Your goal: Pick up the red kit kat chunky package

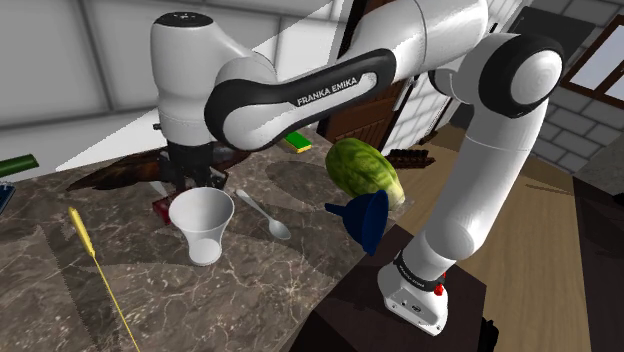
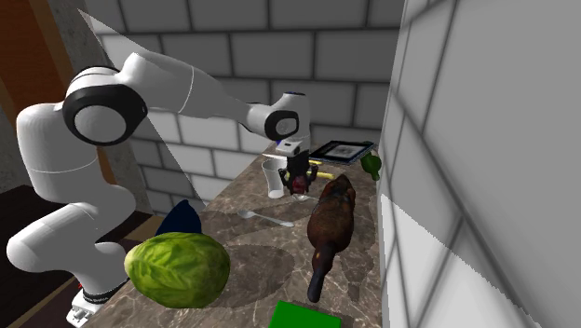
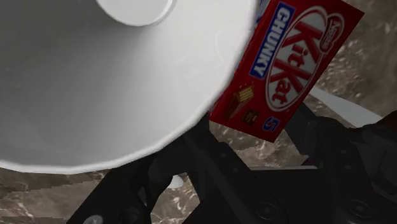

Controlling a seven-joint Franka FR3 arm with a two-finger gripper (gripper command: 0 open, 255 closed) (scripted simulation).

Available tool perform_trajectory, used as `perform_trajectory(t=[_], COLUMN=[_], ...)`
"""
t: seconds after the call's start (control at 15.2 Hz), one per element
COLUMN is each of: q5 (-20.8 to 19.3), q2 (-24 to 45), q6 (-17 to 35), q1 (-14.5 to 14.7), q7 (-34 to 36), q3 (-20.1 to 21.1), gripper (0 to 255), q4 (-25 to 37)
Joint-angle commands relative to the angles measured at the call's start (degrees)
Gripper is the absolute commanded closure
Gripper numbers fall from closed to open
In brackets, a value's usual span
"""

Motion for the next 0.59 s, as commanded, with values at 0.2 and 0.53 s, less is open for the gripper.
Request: perform_trajectory(t=[0.2, 0.53], q5=[1.72, 2.6], q2=[-1.64, -2.47], q6=[-3.31, -5.45], q1=[-0.59, -0.82], q7=[-1.3, -1.95], q3=[0.64, 0.94], gripper=[255, 255], q4=[2.3, 3.95])
